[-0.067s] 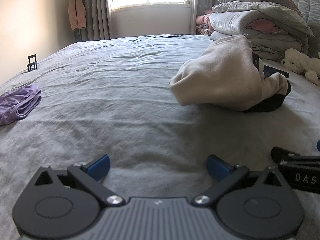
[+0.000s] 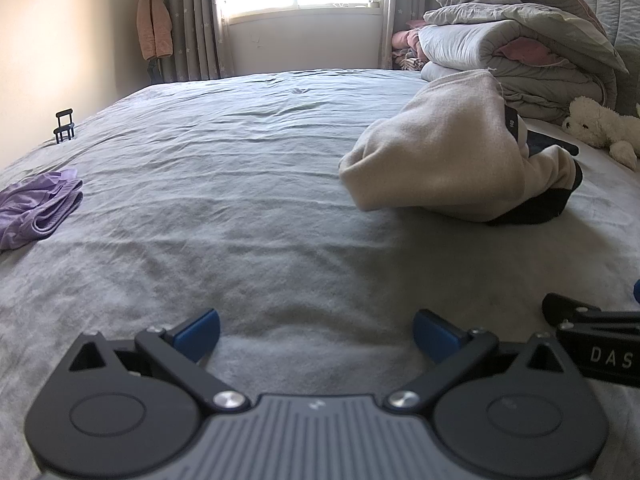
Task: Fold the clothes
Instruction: 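Move both grippers toward the crumpled beige sweatshirt on the bed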
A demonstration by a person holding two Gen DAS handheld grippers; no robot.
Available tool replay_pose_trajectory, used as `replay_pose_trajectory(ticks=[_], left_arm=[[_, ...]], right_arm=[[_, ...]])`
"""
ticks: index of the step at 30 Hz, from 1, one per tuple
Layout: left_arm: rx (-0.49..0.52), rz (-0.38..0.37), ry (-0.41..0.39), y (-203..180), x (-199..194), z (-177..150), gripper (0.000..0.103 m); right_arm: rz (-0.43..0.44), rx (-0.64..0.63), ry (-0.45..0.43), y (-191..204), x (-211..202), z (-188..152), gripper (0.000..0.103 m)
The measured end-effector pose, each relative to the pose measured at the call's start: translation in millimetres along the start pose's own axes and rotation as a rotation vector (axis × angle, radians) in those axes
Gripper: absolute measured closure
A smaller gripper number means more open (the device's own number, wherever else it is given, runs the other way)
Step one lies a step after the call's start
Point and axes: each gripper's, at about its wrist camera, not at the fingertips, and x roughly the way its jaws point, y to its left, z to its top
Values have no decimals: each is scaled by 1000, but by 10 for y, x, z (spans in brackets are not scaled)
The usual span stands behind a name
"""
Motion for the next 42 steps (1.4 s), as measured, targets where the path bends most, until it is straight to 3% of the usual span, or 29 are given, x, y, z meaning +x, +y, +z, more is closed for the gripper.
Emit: replay_pose_trajectory(ticks=[32,42], left_arm=[[6,33,5,-21,-4,-3,0],[13,41,15,-60,39,45,0]], right_arm=[[0,-6,0,2,7,-1,0],[37,19,13,-34,94,68,0]])
